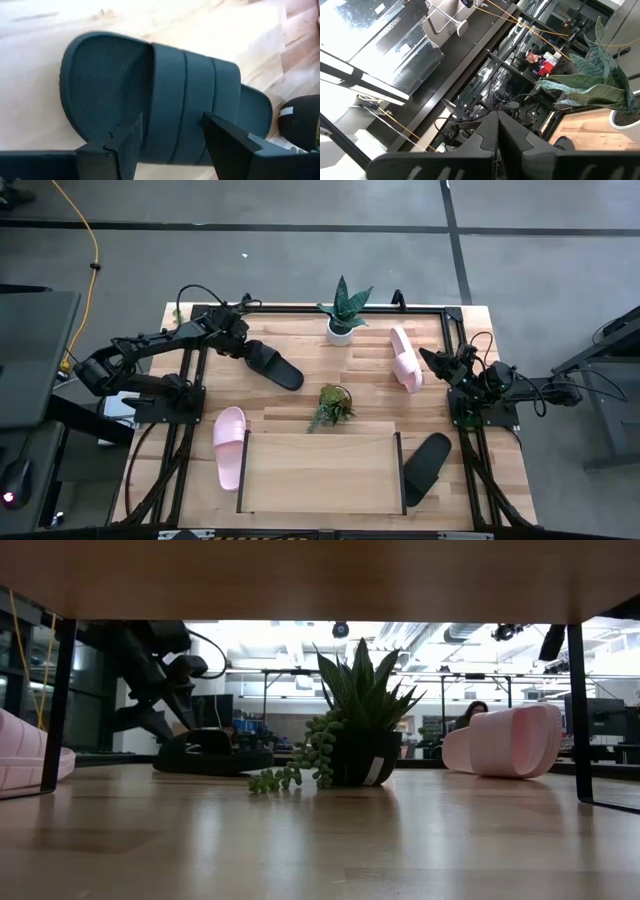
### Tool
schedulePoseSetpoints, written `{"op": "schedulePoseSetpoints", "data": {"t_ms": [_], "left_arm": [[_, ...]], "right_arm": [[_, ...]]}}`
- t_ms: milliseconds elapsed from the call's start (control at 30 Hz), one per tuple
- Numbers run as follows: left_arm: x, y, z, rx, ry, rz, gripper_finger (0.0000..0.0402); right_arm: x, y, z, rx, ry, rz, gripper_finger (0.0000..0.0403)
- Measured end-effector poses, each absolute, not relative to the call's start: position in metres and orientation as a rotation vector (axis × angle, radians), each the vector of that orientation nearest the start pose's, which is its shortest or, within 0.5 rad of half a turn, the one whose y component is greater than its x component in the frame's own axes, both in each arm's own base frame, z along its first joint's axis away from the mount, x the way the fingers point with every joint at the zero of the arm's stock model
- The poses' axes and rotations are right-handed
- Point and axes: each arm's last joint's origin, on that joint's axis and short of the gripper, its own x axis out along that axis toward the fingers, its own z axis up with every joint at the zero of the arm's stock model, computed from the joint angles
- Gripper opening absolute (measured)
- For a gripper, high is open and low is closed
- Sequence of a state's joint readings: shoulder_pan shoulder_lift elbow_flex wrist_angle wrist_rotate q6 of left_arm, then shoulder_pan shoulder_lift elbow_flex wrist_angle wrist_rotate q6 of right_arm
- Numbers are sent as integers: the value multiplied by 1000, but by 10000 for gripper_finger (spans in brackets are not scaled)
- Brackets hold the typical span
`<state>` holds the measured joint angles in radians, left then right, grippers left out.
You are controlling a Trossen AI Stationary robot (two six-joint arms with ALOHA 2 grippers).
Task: Pick and place slides into the shelf
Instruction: Put the top black slide on the shelf
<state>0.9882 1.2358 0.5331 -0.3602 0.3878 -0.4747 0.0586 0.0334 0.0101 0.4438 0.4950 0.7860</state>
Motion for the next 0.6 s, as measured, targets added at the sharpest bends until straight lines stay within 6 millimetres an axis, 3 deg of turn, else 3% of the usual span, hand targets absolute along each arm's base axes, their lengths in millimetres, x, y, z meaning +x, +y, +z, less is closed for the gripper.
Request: {"op": "schedulePoseSetpoints", "data": {"t_ms": [600], "left_arm": [[124, 165, 159, -1119, 685, 682, 195]], "right_arm": [[90, -8, 202, 871, -527, -262, 0]]}}
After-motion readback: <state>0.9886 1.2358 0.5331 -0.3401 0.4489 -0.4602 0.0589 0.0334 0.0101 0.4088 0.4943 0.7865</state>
